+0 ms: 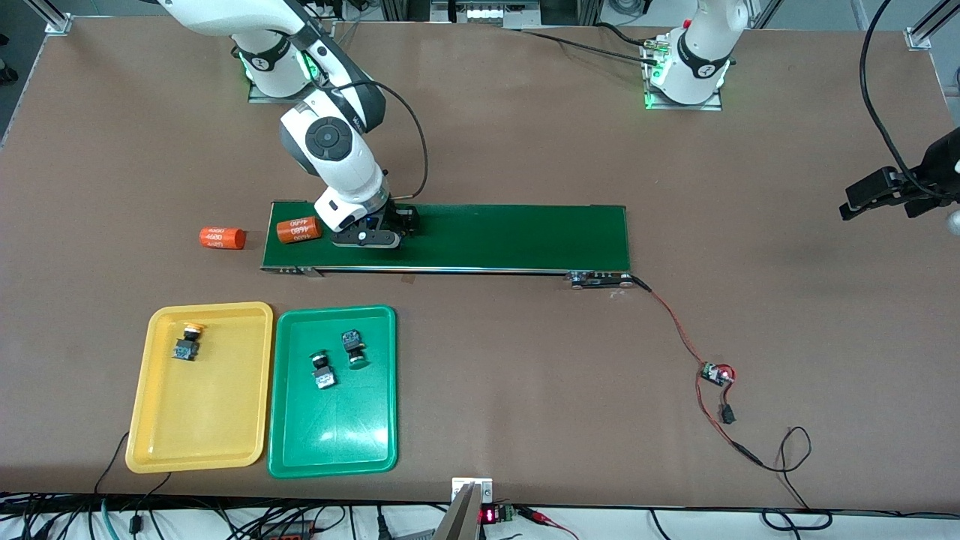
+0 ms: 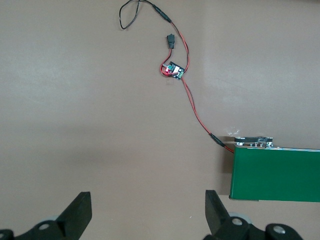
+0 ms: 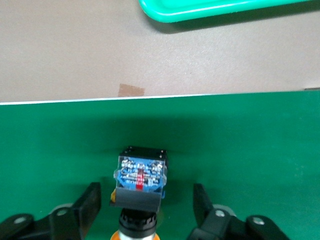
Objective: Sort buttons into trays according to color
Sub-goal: 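Carry the yellow-based button to the yellow tray and release it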
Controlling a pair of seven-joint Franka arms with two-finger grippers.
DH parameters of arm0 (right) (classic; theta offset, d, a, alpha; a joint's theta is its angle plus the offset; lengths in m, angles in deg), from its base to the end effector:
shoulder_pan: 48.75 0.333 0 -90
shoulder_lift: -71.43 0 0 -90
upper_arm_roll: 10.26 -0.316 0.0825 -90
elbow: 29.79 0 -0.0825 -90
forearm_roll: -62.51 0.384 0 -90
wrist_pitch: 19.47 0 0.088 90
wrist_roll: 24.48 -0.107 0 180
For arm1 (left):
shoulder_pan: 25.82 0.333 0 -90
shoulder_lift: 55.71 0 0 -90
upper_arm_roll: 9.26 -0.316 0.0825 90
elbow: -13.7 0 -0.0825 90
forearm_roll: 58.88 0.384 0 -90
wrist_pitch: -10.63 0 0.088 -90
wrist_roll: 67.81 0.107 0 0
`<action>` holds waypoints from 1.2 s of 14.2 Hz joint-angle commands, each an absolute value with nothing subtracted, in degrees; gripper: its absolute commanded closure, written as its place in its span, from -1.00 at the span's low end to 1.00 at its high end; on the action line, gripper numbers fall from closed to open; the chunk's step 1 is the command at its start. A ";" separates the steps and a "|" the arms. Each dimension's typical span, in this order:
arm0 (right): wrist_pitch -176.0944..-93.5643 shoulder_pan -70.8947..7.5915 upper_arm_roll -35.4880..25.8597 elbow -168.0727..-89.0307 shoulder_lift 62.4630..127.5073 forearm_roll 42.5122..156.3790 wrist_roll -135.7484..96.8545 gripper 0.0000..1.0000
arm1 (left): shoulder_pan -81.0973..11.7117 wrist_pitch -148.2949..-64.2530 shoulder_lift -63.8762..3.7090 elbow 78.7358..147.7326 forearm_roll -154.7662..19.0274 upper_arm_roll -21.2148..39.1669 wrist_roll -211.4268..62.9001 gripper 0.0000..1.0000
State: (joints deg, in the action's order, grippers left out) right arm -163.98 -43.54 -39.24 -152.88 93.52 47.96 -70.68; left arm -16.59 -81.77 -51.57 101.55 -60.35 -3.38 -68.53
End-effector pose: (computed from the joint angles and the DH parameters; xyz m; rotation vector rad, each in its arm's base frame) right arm 0.4742 0.3227 0.2457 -3.0840 0.0630 -0.0298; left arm 0.5794 0.0334 0.6052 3.1067 0.1124 0.0129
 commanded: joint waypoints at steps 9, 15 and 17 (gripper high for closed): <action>-154.67 -46.73 -35.68 -141.52 93.32 45.90 -60.64 0.99 | -16.59 -82.45 -52.89 102.64 -60.37 -3.46 -68.52 -1.00; -150.69 -49.89 -24.61 -132.99 98.05 46.43 -36.91 0.99 | -16.68 -82.45 -52.89 102.64 -60.37 -3.46 -68.52 -1.00; -150.87 -50.42 -23.10 -130.26 101.47 46.08 -34.33 0.99 | -16.68 -82.54 -52.89 102.64 -60.37 -3.46 -68.52 -1.00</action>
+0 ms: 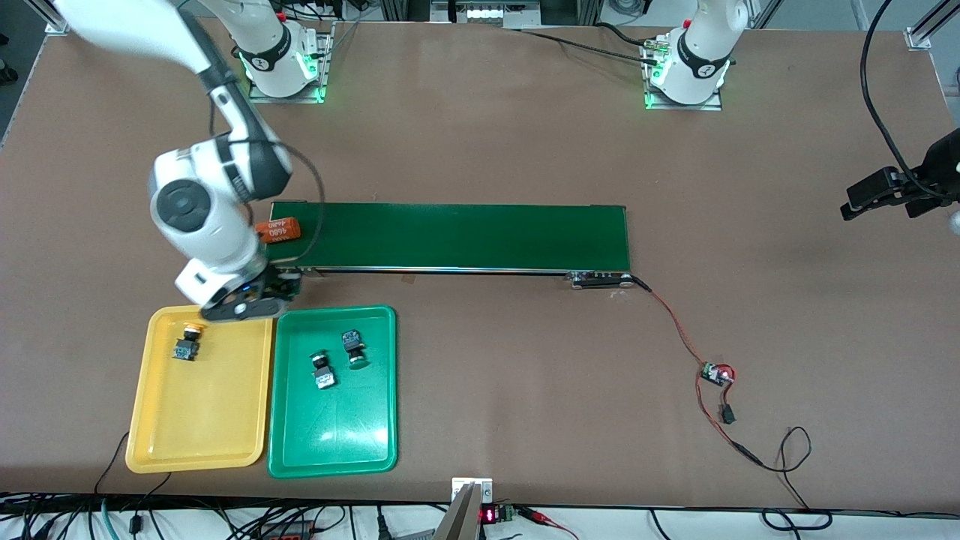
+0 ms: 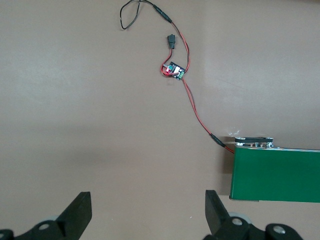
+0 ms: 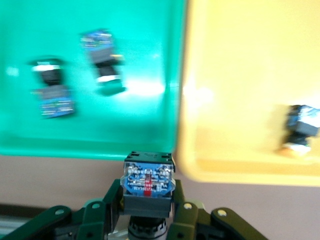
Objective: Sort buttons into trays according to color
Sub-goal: 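Carry the yellow-based button to the yellow tray and release it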
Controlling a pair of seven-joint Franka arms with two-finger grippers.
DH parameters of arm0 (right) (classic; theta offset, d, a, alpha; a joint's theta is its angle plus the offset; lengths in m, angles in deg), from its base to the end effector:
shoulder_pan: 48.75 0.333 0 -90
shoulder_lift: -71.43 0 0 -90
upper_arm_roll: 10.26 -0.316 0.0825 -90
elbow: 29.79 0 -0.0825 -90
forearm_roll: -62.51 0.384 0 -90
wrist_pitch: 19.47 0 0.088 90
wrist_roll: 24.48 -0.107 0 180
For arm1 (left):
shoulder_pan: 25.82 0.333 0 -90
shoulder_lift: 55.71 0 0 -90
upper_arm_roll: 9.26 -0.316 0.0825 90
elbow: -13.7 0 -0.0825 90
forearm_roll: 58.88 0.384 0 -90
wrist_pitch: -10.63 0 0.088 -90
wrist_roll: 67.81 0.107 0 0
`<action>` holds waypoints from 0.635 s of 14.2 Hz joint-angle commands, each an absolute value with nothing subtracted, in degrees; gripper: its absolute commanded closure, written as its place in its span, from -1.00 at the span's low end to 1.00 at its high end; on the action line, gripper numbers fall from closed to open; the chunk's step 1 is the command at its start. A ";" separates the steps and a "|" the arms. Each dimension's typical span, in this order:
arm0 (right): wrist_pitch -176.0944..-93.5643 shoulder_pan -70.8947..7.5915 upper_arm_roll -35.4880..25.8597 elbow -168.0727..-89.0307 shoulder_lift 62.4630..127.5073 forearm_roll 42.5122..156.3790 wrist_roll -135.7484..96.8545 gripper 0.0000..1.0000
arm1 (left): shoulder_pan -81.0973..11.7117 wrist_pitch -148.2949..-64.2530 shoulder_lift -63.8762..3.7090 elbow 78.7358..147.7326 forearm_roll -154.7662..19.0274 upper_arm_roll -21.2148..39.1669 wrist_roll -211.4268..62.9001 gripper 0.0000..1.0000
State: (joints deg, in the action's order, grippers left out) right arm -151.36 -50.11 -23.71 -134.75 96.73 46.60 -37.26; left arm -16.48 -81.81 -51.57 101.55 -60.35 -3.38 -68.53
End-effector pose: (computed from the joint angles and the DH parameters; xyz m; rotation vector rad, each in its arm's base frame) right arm 0.6368 0.1193 0.3009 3.0330 0.2208 0.1056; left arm 0.5794 0.0346 0.6053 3.1066 0.1154 0.0140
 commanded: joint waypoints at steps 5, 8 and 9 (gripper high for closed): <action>-152.71 -54.72 -23.10 -127.44 105.97 45.90 -31.34 0.97 | -16.68 -82.71 -52.81 102.64 -60.37 -3.46 -68.52 -1.00; -153.76 -56.83 -23.01 -127.09 107.03 45.90 -27.92 0.97 | -16.77 -82.71 -52.80 102.64 -60.28 -3.46 -68.52 -1.00; -154.55 -57.79 -23.01 -126.83 107.72 45.90 -26.51 0.97 | -16.77 -82.71 -52.80 102.64 -60.37 -3.46 -68.52 -1.00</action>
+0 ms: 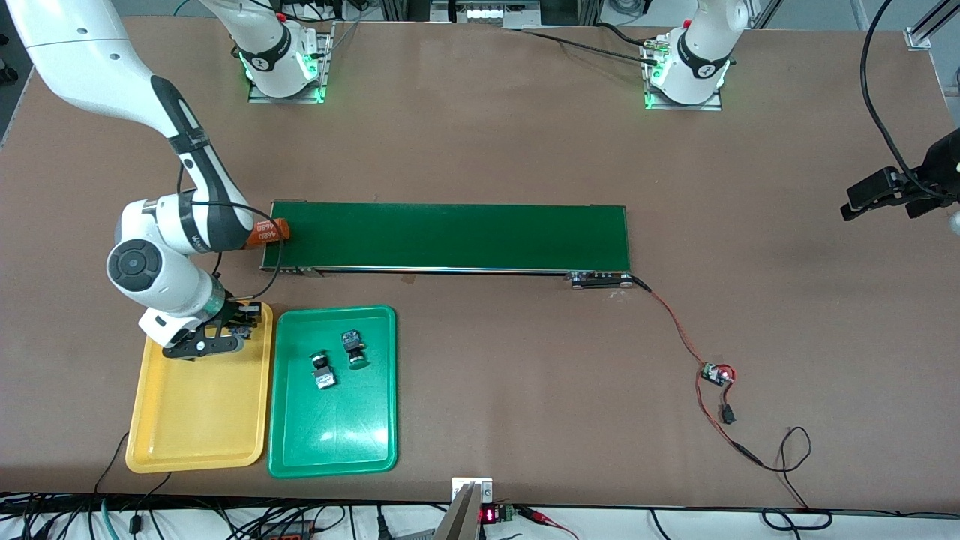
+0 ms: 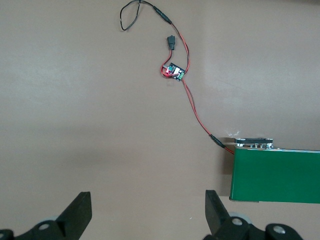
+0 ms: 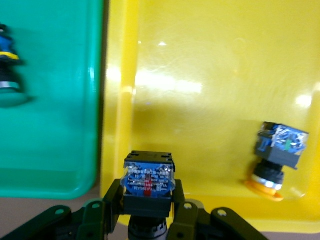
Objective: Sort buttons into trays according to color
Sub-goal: 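Carry the yellow-based button to the yellow tray and release it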
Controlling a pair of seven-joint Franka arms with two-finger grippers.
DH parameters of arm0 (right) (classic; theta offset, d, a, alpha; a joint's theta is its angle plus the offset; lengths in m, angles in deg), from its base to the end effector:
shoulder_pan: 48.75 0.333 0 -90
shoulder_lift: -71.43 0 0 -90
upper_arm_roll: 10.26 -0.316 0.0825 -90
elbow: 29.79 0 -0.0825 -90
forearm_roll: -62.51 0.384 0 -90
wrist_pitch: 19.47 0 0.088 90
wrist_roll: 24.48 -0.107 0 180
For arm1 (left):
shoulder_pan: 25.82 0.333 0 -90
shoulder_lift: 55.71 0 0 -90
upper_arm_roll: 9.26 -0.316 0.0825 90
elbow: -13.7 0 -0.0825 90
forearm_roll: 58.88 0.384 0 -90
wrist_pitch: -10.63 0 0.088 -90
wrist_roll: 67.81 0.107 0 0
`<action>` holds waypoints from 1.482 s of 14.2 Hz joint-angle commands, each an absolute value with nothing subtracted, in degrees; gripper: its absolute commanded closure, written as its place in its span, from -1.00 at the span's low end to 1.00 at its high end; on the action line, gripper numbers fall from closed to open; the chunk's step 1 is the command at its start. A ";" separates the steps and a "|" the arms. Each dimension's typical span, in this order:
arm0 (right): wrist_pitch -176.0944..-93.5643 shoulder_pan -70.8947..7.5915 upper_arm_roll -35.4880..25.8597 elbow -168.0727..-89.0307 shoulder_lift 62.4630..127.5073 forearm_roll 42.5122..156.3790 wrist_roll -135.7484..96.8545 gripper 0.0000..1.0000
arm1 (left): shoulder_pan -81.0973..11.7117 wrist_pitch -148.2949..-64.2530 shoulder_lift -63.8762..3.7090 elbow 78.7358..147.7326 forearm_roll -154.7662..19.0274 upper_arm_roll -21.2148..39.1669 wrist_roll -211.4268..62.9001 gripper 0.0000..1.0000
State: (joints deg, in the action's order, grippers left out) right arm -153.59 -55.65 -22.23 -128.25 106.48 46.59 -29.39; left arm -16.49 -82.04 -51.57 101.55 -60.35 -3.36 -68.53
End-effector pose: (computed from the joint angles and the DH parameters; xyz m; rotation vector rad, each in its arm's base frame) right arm 0.6736 0.0414 0.2412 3.0519 0.2375 0.0577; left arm 0.5799 0.0343 0.6057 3.1067 0.1147 0.0203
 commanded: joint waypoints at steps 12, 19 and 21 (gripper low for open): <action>-157.81 -59.30 -23.01 -123.66 111.16 46.69 -26.23 -1.00 | -16.77 -82.54 -52.98 102.64 -60.37 -2.23 -68.52 -1.00; -138.61 -57.63 -23.62 -124.19 98.44 52.99 -25.89 -1.00 | -16.06 -80.70 -53.16 102.56 -60.46 -2.58 -68.52 -1.00; -130.34 -57.54 -23.62 -124.01 92.56 55.21 -25.89 -1.00 | -16.15 -79.12 -53.33 102.64 -60.46 -2.50 -68.60 -1.00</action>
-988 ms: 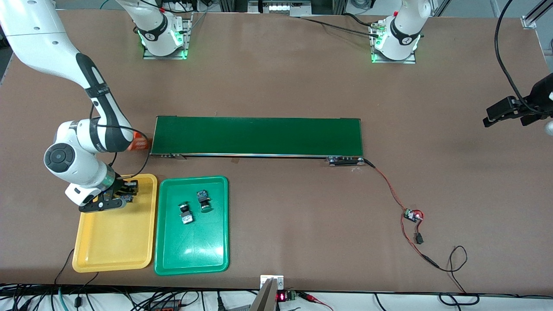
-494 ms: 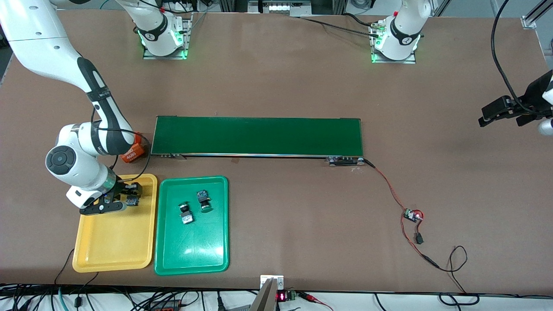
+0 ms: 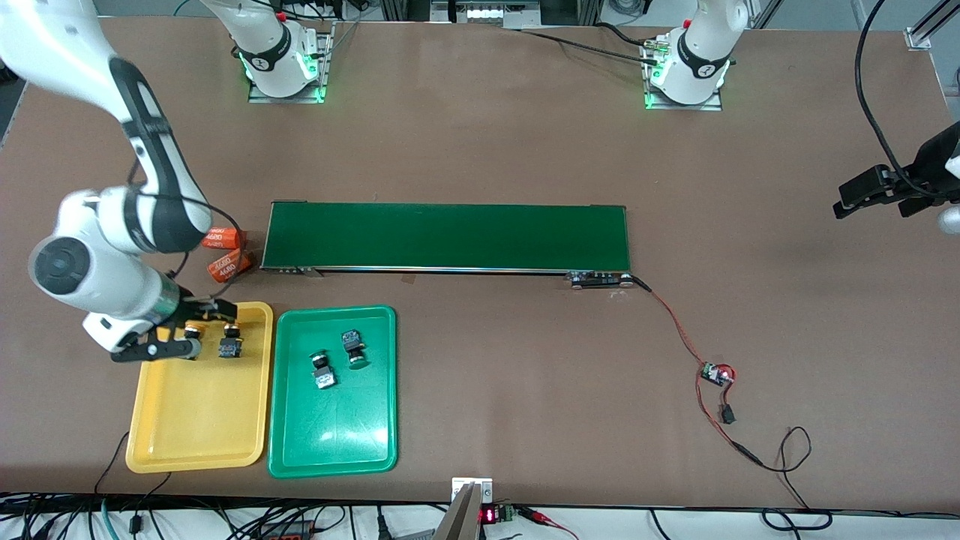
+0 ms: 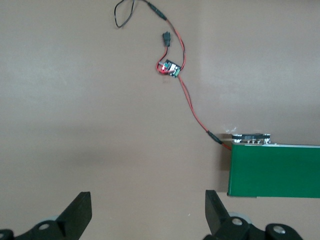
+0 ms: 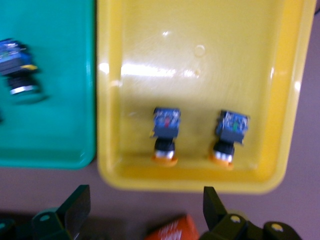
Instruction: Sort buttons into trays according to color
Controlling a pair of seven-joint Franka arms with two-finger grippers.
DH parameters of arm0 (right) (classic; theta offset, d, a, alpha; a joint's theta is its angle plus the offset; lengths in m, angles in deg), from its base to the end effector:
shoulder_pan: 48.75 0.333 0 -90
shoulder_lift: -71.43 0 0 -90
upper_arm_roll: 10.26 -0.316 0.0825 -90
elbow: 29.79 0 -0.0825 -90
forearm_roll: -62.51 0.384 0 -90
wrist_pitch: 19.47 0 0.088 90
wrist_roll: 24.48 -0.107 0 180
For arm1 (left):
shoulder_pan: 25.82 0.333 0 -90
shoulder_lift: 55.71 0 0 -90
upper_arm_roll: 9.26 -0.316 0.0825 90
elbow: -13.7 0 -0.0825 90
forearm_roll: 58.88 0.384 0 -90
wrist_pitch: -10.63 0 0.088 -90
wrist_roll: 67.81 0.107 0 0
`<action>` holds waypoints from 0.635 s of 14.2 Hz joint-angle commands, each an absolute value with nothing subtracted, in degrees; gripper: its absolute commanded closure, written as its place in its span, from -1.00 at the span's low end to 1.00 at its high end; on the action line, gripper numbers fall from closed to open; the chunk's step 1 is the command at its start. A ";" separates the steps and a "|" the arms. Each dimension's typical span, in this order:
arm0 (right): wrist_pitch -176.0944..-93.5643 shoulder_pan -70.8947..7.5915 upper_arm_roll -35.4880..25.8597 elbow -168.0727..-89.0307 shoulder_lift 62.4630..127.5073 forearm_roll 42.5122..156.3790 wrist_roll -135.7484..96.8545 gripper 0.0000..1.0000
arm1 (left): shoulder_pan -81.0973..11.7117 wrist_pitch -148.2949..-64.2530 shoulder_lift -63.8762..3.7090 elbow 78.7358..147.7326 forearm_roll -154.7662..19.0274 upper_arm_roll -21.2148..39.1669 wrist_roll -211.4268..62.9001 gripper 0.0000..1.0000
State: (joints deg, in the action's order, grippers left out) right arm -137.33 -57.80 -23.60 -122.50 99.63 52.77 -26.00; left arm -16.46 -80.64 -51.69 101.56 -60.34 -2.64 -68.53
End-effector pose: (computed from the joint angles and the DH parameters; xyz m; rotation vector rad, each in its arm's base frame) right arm 0.6761 0.0224 0.3418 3.0959 0.1646 -0.0554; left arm 0.5770 0.0273 0.6047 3.1064 0.0953 -0.0149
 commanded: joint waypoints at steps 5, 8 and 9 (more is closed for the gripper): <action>-117.67 -56.40 -23.36 -124.45 79.29 55.22 -25.36 -1.00 | -16.15 -79.81 -53.16 102.64 -60.37 -2.41 -68.52 -1.00; -112.73 -55.09 -22.14 -125.94 71.54 55.30 -25.45 -1.00 | -16.24 -80.17 -53.16 102.64 -60.37 -2.32 -68.52 -1.00; -111.33 -53.69 -20.56 -126.90 69.96 55.30 -25.53 -1.00 | -16.24 -80.34 -52.98 102.56 -60.37 -2.32 -68.52 -1.00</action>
State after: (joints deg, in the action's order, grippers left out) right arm -112.68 -55.98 -23.23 -123.06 74.58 54.46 -25.95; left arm -16.41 -79.78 -51.80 101.56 -60.34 -2.55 -68.53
